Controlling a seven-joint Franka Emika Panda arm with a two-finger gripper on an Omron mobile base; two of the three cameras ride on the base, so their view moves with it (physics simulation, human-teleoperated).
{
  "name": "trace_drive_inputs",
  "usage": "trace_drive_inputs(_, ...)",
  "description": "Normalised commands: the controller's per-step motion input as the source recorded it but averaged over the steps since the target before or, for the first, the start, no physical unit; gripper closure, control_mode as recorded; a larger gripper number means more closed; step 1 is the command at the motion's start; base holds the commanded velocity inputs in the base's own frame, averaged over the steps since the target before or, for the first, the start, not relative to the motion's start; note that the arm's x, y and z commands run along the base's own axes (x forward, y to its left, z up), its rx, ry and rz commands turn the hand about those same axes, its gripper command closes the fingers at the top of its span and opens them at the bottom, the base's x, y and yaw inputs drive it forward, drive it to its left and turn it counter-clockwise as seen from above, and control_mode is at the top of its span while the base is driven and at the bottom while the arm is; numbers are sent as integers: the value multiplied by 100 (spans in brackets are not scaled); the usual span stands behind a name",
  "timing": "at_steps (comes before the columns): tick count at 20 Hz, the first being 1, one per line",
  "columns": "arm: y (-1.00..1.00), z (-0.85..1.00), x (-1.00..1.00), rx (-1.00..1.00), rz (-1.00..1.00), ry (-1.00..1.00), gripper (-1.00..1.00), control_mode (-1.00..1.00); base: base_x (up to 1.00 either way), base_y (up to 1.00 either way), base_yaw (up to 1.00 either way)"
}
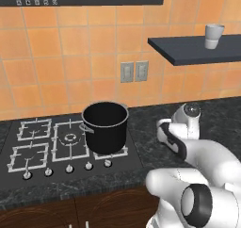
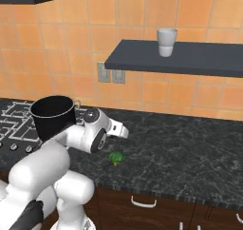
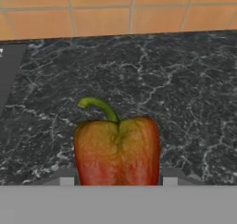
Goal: Put the bell pepper and broccoli in the pot. Retrieve the spatula and lightly stir the vegetables in the pot.
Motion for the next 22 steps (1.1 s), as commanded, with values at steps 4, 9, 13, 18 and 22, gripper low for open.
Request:
trace_drive_inputs(4, 51, 100, -19, 0, 7, 0, 100, -100, 0, 0, 0)
trace_drive_inputs(9, 97, 100, -17, 0, 9, 5, 100, -100, 0, 0, 0)
trace_drive_inputs(13, 100, 100, -8, 0, 12, 1, 100, -100, 0, 0, 0)
trace_drive_inputs(18, 100, 59, 3, 0, 14, 6, 100, -100, 0, 0, 0)
trace_drive_inputs(22, 90, -9, 36, 0, 13, 11, 100, -100, 0, 0, 0)
